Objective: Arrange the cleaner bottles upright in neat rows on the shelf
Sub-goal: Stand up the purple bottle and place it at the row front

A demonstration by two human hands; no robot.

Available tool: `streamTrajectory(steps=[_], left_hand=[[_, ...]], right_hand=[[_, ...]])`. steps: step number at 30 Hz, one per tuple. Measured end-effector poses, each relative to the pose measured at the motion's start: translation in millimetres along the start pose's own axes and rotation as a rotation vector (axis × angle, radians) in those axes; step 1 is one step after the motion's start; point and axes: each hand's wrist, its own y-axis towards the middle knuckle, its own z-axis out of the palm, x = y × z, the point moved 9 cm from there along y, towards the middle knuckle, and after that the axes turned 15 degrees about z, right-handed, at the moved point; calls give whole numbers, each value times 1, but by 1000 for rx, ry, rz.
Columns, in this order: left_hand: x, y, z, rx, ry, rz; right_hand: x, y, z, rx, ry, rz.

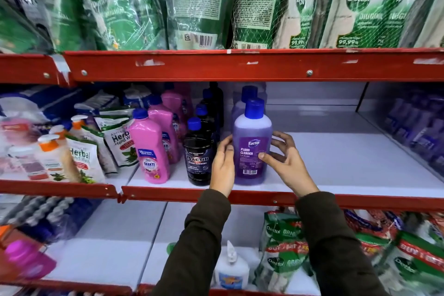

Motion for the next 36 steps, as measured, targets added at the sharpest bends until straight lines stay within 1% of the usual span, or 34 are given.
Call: streamTrajectory(steps=[3, 8, 12, 14, 18, 20, 23, 25, 26, 28, 30, 32, 34, 36], left_hand=[[1, 0, 2, 14, 34, -6], [-3, -6, 3, -10, 89, 37], [-9, -14, 3, -35, 129, 75], [-10, -17, 6, -19, 79, 69], [-12, -19, 6, 16, 20, 98], [-11, -17, 10, 52, 29, 106], [-8, -15, 13, 89, -19, 43], [-3, -12, 14, 115, -44, 4], [0, -10, 13, 122, -31, -9], [2, -9, 12, 118, -11, -26], [0, -10, 11, 72, -33, -37], [-4, -10, 6, -18, -43, -17], [-5, -14, 2, -95, -17, 20], [-5, -21, 1, -132, -3, 44]], right_hand=[[-5, -4, -1, -63, 42, 3], [-9, -8, -17, -337, -67, -46], [-9, -13, -9, -402, -100, -56], [-11, -15, -6, -389, -107, -50], [-15, -13, 10, -182, -38, -3], [-16, -14, 15, -111, -11, 31], [-18, -16, 15, -35, -11, 52], [-19, -19, 14, 7, -25, 29], [-17, -21, 13, 7, -56, 5], [-15, -25, 9, -46, -144, -40], [-15, -26, 5, -99, -192, -72], [-19, -28, 1, -114, -175, -83], [-24, -27, -5, -125, -108, -62], [-27, -24, -9, -141, -75, -35]])
